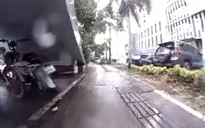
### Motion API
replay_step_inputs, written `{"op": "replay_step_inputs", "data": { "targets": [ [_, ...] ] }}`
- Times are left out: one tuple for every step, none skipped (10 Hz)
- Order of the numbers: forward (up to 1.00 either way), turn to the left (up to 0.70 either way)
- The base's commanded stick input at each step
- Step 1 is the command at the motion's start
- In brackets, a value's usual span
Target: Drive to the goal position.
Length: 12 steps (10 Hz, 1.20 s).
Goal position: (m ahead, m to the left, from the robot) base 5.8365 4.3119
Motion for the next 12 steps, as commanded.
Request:
{"op": "replay_step_inputs", "data": {
  "targets": [
    [0.70,0.00],
    [0.70,0.00],
    [0.70,0.00],
    [0.70,0.00],
    [0.70,0.00],
    [0.70,0.00],
    [0.70,0.00],
    [0.70,0.01],
    [0.70,0.01],
    [0.70,0.01],
    [0.70,0.01],
    [0.70,0.01]
  ]
}}
